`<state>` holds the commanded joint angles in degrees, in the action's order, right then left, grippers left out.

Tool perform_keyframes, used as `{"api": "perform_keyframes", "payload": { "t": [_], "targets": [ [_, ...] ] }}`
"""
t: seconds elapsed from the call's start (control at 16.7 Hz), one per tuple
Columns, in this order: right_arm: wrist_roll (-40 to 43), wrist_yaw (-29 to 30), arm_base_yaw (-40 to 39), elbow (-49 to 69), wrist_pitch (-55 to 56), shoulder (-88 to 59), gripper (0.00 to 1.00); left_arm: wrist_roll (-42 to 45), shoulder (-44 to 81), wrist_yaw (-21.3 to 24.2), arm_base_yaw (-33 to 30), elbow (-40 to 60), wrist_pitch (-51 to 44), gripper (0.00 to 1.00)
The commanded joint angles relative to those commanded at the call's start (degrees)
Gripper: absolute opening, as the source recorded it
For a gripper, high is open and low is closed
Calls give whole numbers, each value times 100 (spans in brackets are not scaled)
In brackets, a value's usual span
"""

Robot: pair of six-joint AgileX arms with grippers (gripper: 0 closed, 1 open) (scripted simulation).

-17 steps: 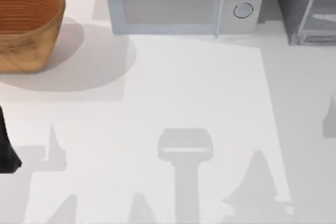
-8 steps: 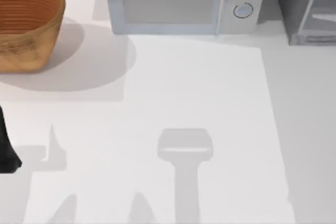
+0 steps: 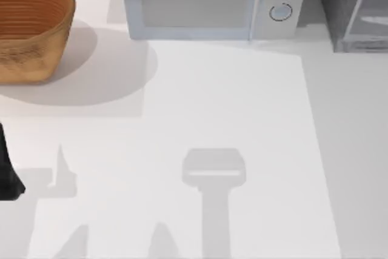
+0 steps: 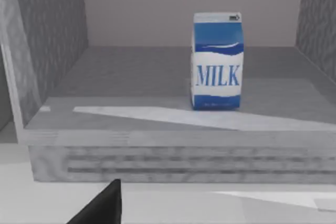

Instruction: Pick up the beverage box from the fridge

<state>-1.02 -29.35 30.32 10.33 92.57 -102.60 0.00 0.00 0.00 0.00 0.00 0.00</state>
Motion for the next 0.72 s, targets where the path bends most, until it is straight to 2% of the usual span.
{"api": "perform_keyframes", "payload": {
  "t": [0.3,0.72],
  "targets": [
    [42,193,-180,644,-182,-507,100,0,0,0,0,0,0,100],
    [85,977,-893,3504,-1178,-2246,100,0,0,0,0,0,0,100]
  ]
}}
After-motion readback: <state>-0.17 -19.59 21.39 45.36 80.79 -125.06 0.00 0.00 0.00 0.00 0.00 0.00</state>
